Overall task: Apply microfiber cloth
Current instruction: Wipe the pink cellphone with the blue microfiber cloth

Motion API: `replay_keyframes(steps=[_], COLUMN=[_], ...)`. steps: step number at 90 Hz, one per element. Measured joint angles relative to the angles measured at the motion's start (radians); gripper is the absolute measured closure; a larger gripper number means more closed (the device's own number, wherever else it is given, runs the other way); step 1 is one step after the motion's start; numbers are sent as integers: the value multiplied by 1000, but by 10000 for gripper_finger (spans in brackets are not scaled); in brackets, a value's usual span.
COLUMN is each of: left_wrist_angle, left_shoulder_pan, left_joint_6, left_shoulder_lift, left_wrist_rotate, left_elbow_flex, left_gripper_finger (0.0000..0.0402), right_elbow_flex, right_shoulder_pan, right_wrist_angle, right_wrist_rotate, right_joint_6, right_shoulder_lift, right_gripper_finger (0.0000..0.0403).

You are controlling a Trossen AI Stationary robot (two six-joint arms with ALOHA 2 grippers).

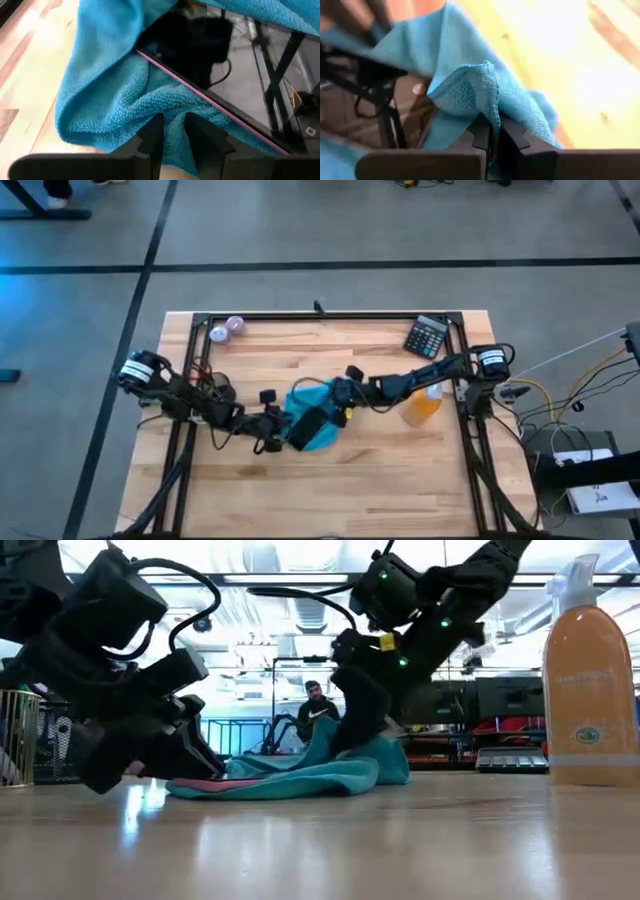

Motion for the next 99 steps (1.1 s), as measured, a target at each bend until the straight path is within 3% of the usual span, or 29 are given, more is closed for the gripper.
replay_keyframes(steps=[31,45,61,80,99], left_wrist_angle=[12,9,10,10,33], left_shoulder_pan=[-1,-1,-1,-1,-1], left_joint_6=[3,3,7,7,8], left_shoulder_lift=[15,16,16,16,18], left_wrist_rotate=[0,2,3,3,2], left_elbow_flex=[0,0,0,0,-2], left_gripper_finger=[327,327,327,327,327], right_elbow_flex=[21,22,35,138,234], right_shoulder_pan=[-191,-213,-202,-164,-88], right_wrist_angle=[-19,-21,-68,-273,-375], right_wrist_rotate=[-23,-135,-151,-150,-144], right_joint_6=[-23,-54,-129,-215,-265], right_shoulder_lift=[11,11,6,-21,-24], right_gripper_finger=[403,393,325,229,175])
